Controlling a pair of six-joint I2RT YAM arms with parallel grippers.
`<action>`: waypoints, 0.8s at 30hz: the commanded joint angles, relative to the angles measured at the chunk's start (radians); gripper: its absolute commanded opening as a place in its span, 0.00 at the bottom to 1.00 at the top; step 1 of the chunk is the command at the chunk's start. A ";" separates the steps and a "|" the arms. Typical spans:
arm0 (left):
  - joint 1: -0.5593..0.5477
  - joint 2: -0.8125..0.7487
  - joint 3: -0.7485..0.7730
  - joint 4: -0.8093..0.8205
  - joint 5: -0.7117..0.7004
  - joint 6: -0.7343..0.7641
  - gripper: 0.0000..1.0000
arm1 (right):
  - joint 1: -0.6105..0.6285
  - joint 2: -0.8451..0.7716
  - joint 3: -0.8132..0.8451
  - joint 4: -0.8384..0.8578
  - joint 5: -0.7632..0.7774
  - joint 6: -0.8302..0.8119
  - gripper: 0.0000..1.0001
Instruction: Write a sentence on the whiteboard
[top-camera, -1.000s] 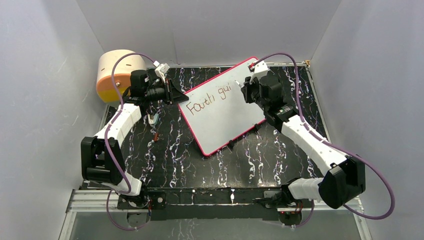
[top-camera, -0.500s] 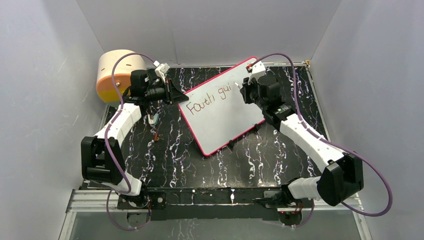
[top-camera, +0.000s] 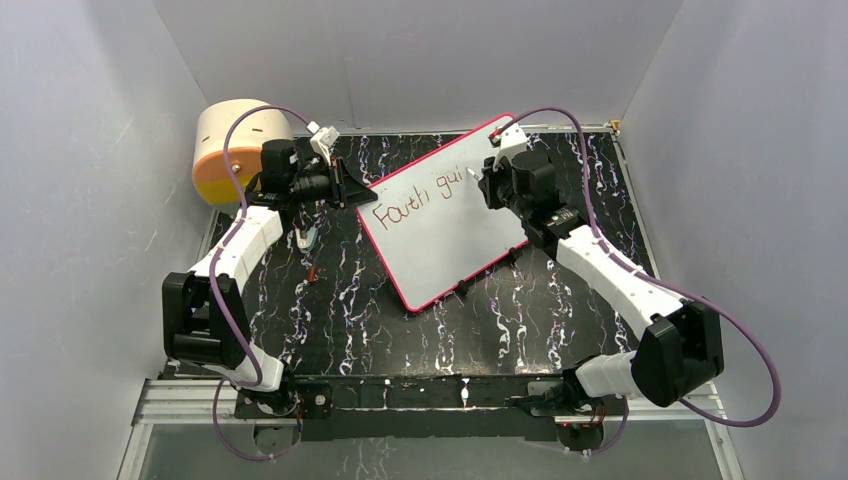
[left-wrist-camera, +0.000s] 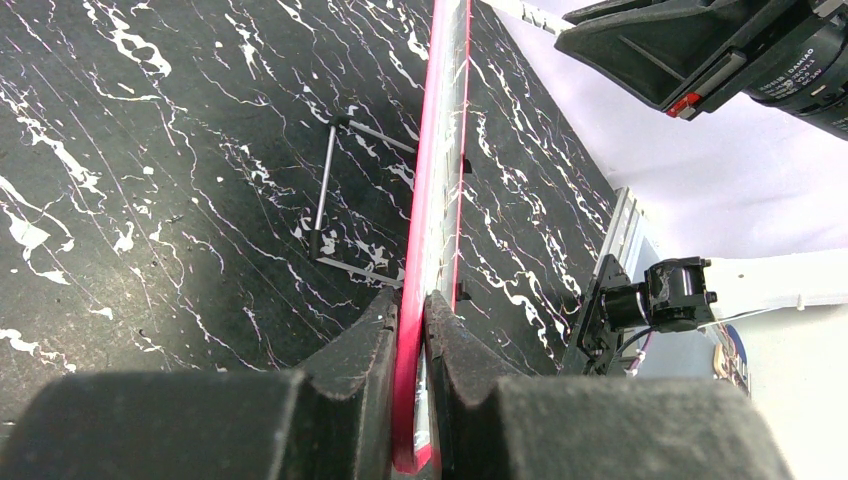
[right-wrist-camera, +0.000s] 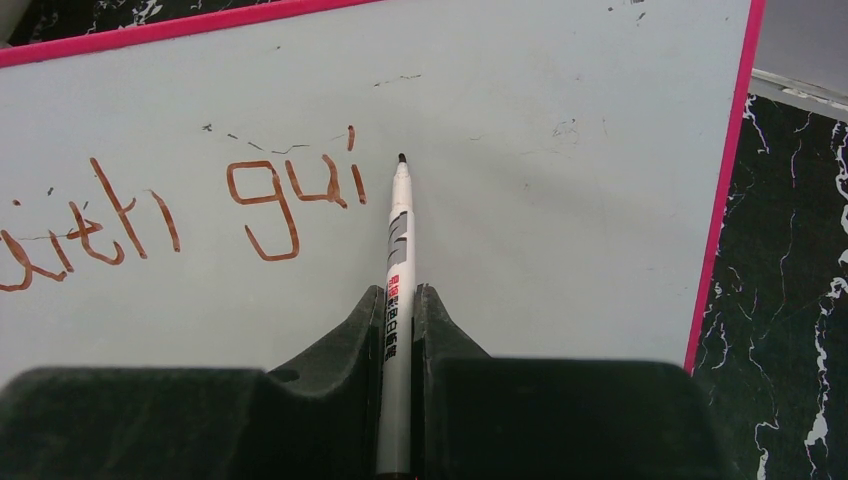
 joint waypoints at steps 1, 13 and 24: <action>-0.023 0.043 -0.010 -0.088 -0.086 0.048 0.00 | -0.004 0.008 0.027 0.036 -0.007 -0.013 0.00; -0.023 0.042 -0.010 -0.088 -0.087 0.050 0.00 | -0.003 0.020 0.034 0.058 -0.033 -0.006 0.00; -0.023 0.042 -0.010 -0.090 -0.090 0.051 0.00 | -0.003 0.014 0.031 0.071 -0.056 0.006 0.00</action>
